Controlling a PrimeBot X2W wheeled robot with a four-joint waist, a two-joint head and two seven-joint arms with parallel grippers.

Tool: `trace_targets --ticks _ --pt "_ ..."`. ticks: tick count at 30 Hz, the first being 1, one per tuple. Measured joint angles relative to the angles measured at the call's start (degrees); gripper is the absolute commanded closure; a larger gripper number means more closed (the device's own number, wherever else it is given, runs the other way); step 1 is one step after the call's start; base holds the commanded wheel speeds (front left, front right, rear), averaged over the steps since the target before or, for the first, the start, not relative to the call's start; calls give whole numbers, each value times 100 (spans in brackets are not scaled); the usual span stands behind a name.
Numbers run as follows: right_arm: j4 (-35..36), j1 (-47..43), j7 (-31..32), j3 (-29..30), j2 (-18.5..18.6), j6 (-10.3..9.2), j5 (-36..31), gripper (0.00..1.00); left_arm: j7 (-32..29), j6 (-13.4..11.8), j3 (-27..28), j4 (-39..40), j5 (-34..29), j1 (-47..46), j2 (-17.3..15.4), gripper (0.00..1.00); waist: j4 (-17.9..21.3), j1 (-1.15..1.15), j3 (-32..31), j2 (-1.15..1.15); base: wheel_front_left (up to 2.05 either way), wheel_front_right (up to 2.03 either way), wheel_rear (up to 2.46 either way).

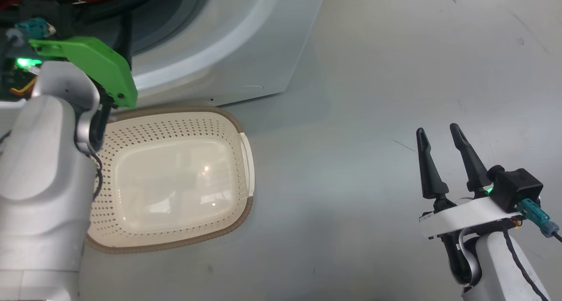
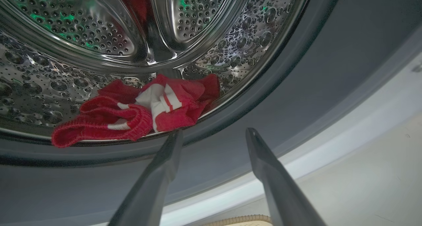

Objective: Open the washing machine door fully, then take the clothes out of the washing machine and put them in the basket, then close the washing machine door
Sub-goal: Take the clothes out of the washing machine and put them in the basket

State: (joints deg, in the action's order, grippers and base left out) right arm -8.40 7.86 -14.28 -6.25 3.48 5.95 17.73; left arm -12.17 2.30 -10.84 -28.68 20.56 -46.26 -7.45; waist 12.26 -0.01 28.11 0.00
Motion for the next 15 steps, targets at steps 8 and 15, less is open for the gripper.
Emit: trace_targets --ticks 8,15 --pt "-113 263 -1 -127 -37 36 93 0 -245 -29 205 -344 -68 -692 -396 0 324 0 356 0 0 0 0" --pt "-268 357 -16 -215 -70 49 207 0 -478 -76 246 -705 -159 -1082 -598 0 615 0 594 0 0 0 0"
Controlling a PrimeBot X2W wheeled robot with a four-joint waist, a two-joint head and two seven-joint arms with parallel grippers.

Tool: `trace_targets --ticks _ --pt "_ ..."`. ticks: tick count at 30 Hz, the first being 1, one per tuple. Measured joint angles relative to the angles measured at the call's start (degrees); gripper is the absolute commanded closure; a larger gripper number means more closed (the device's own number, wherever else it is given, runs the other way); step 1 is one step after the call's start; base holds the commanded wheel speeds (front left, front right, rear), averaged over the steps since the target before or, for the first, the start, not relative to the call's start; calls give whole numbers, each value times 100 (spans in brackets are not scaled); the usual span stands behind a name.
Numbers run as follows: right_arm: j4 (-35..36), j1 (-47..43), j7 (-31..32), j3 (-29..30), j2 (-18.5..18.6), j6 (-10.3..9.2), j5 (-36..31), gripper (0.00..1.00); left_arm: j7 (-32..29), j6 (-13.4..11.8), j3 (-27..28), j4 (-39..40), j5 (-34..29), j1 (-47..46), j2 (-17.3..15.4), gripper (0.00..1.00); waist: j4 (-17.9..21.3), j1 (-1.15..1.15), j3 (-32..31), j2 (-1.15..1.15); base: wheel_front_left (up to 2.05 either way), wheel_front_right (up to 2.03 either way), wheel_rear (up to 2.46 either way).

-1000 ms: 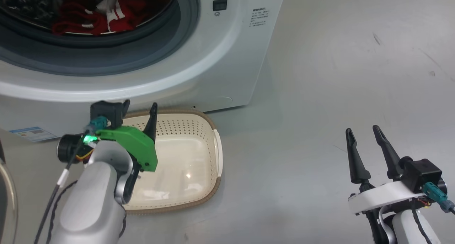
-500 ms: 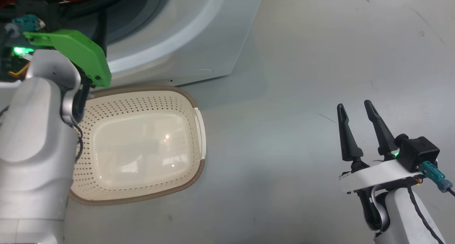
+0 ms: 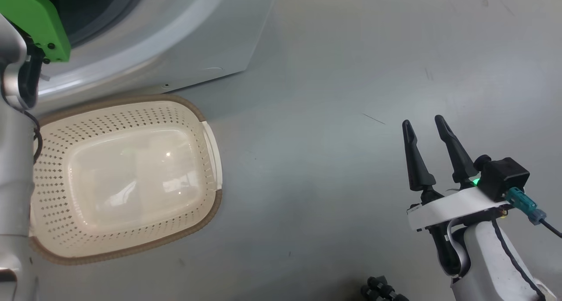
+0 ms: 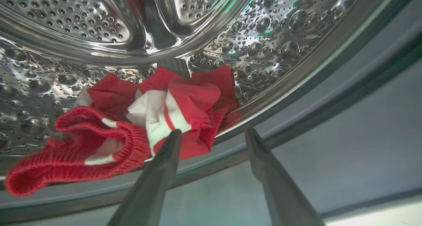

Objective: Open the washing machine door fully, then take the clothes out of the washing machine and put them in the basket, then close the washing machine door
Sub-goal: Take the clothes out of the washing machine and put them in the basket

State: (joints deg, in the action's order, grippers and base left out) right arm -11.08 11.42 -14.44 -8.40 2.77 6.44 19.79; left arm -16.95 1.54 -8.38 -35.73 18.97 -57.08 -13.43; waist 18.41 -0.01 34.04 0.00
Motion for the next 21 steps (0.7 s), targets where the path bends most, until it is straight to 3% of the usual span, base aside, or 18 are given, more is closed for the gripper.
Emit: trace_targets --ticks 8,13,14,15,16,17,18,19,21 --pt "-132 95 0 -62 -21 8 86 0 -53 -136 19 -389 -112 -235 -122 0 240 0 210 0 0 0 0" --pt "-187 160 0 -64 -25 23 87 0 47 -394 85 -564 -229 -336 -175 0 301 1 257 0 0 0 0" --pt "-194 165 0 -64 -25 23 93 0 91 -437 89 -594 -276 -363 -177 4 306 0 261 0 0 0 0" --pt "-204 179 0 -67 -27 24 103 0 93 -468 88 -644 -303 -398 -187 16 310 1 265 0 0 0 0" --pt "-216 202 0 -70 -29 25 108 0 89 -500 88 -681 -332 -422 -196 36 314 1 269 0 0 0 0" --pt "-222 227 0 -75 -29 45 116 0 90 -526 82 -712 -360 -433 -204 60 318 0 272 0 0 0 0" --pt "-223 247 0 -85 -30 51 122 0 90 -533 80 -749 -385 -437 -210 93 322 1 275 0 0 0 0" --pt "-225 254 0 -91 -32 51 122 0 90 -549 81 -793 -398 -438 -212 100 327 1 278 0 0 0 0" --pt "-240 255 0 -99 -37 51 129 0 97 -556 77 -856 -410 -453 -218 100 335 1 285 0 0 0 0"
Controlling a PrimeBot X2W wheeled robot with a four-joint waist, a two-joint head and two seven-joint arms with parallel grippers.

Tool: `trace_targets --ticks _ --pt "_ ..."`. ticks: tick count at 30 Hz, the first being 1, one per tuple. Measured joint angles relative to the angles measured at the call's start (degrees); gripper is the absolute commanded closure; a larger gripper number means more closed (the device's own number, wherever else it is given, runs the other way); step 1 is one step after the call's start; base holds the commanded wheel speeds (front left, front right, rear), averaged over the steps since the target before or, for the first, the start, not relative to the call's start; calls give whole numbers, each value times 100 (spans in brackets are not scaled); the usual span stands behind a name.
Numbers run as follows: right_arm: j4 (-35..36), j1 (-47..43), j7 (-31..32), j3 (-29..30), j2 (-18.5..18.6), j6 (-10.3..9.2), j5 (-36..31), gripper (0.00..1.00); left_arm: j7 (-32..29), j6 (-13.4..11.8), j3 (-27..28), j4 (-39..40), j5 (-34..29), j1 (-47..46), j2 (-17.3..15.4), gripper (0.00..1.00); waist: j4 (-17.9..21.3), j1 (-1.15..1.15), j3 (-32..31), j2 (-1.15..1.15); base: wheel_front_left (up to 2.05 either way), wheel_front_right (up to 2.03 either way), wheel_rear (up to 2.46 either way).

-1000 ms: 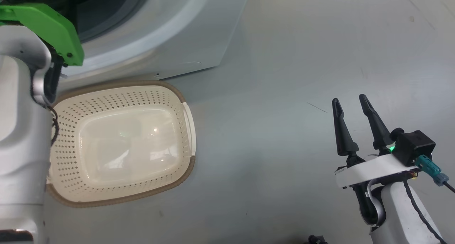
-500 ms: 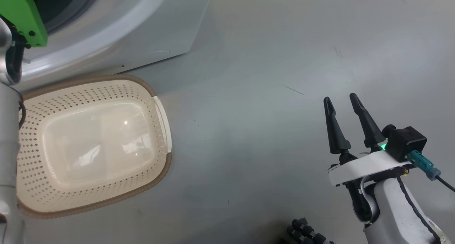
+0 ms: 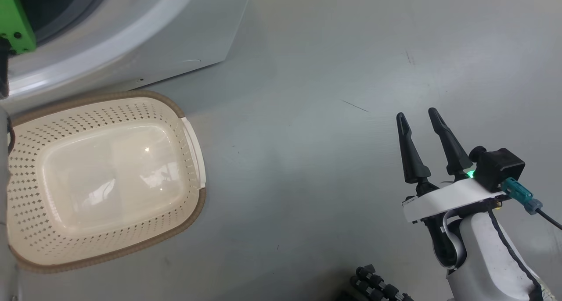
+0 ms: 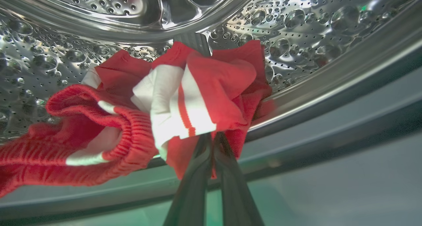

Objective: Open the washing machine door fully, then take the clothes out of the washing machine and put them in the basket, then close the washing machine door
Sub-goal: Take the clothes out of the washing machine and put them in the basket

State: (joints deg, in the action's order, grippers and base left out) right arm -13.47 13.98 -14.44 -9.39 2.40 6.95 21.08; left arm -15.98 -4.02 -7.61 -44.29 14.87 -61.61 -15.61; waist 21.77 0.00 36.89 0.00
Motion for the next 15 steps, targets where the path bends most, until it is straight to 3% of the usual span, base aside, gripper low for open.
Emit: trace_targets --ticks 10,15 --pt "-37 83 0 9 -7 2 8 0 287 -75 -10 -99 -53 -236 -1 100 10 0 13 0 0 0 0" --pt "-41 94 0 135 -11 2 8 0 695 -75 3 -96 -46 -240 169 100 -66 0 -18 0 0 0 0"
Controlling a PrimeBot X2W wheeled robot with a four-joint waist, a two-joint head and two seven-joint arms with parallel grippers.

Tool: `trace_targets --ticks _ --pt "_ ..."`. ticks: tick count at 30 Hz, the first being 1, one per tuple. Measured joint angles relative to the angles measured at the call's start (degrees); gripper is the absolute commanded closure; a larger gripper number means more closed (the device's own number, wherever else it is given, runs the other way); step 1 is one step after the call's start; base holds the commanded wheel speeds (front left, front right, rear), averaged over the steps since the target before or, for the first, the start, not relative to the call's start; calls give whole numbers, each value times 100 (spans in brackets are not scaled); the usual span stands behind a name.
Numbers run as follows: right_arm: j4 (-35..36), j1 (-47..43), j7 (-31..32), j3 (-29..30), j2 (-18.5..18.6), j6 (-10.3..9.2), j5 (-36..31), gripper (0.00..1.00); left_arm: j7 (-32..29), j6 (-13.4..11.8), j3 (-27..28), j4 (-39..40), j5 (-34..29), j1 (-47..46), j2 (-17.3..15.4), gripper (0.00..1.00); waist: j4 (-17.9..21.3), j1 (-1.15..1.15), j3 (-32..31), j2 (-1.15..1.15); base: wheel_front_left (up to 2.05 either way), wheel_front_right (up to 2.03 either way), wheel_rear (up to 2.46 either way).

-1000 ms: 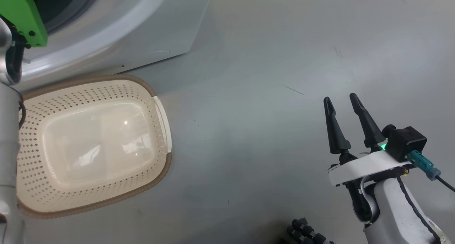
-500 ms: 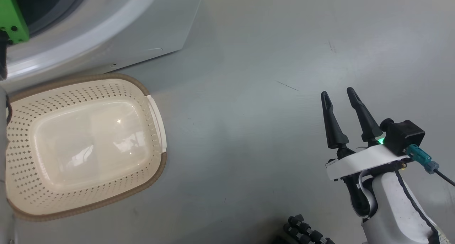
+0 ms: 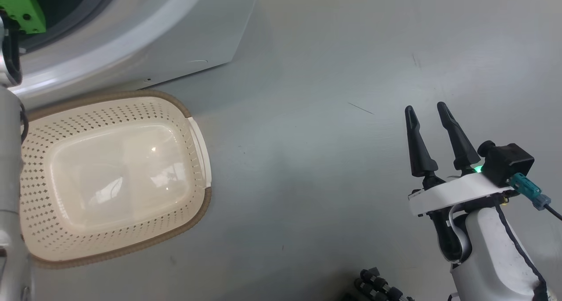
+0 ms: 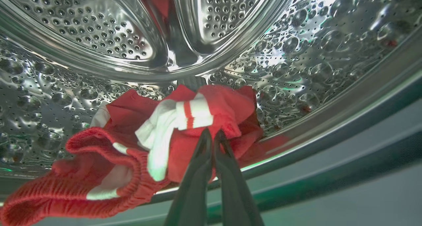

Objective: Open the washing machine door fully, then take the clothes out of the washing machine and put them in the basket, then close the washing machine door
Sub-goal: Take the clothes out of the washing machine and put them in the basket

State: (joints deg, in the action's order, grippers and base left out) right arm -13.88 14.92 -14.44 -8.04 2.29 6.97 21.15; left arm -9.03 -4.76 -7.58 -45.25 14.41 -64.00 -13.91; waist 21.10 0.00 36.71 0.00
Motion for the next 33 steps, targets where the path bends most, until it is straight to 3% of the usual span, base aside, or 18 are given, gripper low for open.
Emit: trace_targets --ticks 10,11,19,33 --pt "9 -1 0 237 45 1 -43 0 1024 22 60 163 137 240 337 100 -346 0 -157 0 0 0 0" --pt "12 -1 0 315 143 1 -111 0 1439 63 62 254 175 460 476 100 -509 0 -236 0 0 0 0" --pt "-4 -29 0 382 191 1 -208 0 2225 104 89 454 220 1016 620 100 -787 0 -530 0 0 0 0" --pt "-67 -474 0 553 277 1 -316 0 2347 109 121 1192 241 2235 858 100 -1204 0 -1233 0 0 0 0"
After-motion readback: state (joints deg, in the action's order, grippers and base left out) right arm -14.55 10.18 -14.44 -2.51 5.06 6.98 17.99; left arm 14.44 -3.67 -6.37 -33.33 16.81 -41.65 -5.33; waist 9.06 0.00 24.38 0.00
